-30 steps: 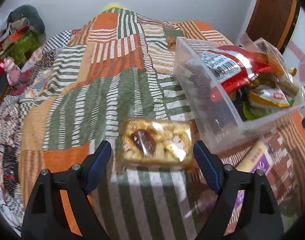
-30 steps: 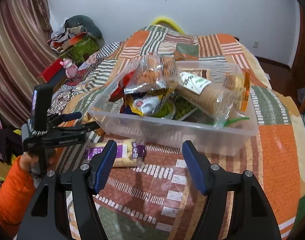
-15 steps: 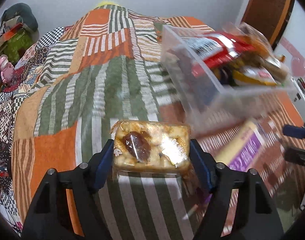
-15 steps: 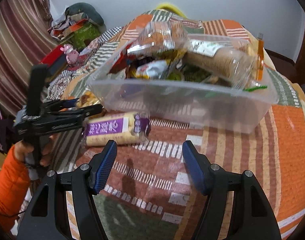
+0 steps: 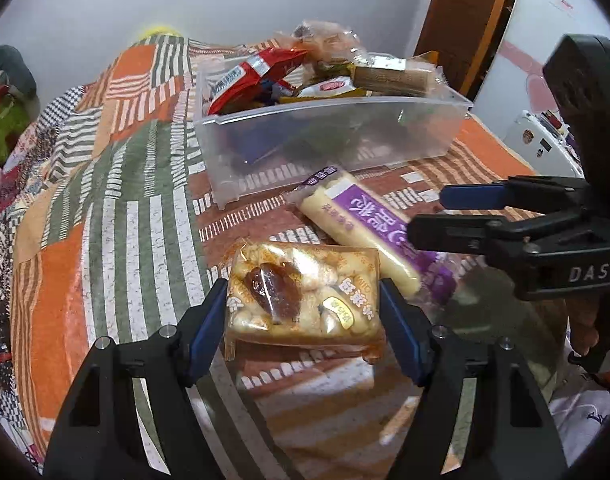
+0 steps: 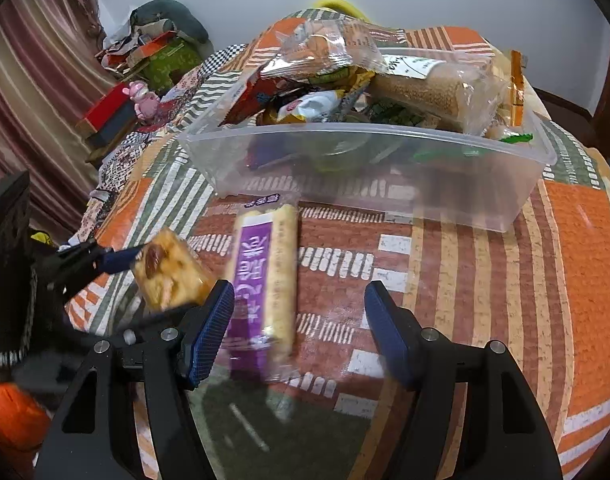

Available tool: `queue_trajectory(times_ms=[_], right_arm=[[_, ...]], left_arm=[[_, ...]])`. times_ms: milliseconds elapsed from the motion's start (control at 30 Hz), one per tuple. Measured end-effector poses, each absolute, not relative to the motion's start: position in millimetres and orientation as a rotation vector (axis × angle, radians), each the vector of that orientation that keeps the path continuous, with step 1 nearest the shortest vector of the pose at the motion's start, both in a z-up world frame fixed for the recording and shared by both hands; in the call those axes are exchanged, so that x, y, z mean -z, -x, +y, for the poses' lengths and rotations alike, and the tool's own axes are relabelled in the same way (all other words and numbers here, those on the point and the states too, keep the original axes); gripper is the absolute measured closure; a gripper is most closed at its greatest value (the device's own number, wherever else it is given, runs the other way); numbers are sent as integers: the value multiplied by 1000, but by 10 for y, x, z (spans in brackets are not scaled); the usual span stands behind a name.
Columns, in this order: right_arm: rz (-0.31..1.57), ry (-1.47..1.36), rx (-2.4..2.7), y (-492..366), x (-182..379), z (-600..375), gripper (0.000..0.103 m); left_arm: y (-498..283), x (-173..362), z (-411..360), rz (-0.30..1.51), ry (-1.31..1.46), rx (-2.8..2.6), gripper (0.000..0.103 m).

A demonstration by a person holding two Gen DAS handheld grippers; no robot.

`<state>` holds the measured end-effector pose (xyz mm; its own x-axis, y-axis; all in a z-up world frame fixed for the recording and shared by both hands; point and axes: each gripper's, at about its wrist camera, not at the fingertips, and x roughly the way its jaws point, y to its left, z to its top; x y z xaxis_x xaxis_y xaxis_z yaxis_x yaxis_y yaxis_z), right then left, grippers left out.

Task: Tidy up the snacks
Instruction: 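Grasp the purple-label roll cake with the right gripper while the left lifts the pastry box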

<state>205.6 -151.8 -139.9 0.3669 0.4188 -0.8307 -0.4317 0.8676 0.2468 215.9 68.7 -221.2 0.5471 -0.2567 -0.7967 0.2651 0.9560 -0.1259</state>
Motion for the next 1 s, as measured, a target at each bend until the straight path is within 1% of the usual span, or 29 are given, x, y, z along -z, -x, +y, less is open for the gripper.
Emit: queue_trajectory(times_ms=[167, 433, 500, 567, 767, 1000], right_arm=[[1057, 51, -570, -2079, 1401, -1362, 39], [1080, 131, -584, -2147, 1581, -1077, 39], [1066, 164, -578, -2142, 1579, -1036, 42], [1055, 208, -568, -2140, 1590, -999, 59], [1042, 227, -593, -2085, 1529, -1043, 61], [985, 184, -613, -1982, 1291, -1236, 61]], left_arm=[[-2087, 2176, 888, 949, 33, 239, 31], [-2004, 2191, 1372, 951, 113, 116, 31], [-2000, 2194, 1420, 951, 126, 106, 31], [-2003, 2195, 1425, 949, 128, 102, 31], [-2032, 2104, 1293, 930, 109, 115, 31], [-2100, 1802, 1104, 861, 109, 146, 31]])
